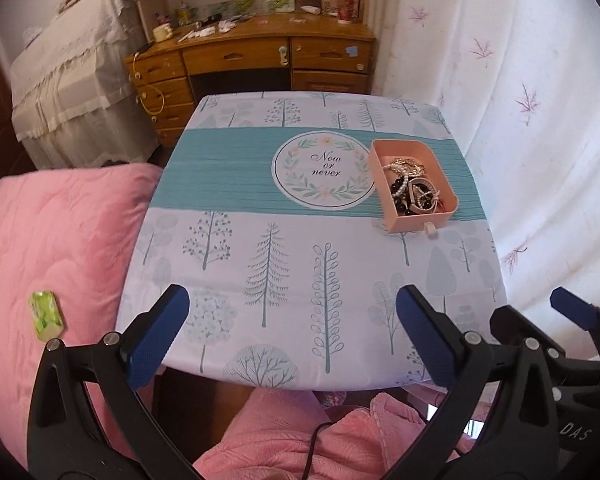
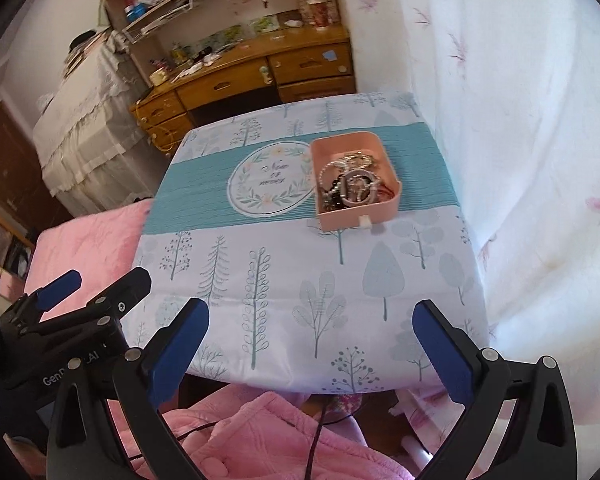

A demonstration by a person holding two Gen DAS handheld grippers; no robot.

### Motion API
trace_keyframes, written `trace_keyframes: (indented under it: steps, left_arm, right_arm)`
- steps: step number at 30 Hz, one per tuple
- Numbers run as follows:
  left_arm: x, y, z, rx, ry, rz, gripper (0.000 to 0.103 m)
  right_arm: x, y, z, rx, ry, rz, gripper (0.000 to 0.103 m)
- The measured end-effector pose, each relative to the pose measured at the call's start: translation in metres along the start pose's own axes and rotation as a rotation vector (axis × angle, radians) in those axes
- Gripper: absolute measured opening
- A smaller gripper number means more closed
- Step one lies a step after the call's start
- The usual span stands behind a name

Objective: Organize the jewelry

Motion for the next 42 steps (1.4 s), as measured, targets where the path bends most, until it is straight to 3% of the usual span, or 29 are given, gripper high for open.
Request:
trace_keyframes:
  steps: [10,42]
  left_arm:
    - [-0.003,-0.005,-0.002,-0.022,-0.022,0.03,0.103]
    - [0.011,0.004,-0.008,-0.012,-0.013,-0.026,0.103]
  right_arm:
    - [-0.007,0.0,-0.005,-0.009,0.025,0.037,0.103]
    - [0.012,0.005,-0.006,-0.007,0.003,0.008,0.103]
Point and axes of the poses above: each gripper's, at about its wrist camera, not at the fingertips, and z roughly against the way its jaws point, x to its right, y to its top, the point moved 6 cm from there along -z, roughly the way its jaws point, and after that the axes turned 12 degrees about y, right-handed, at the moved point
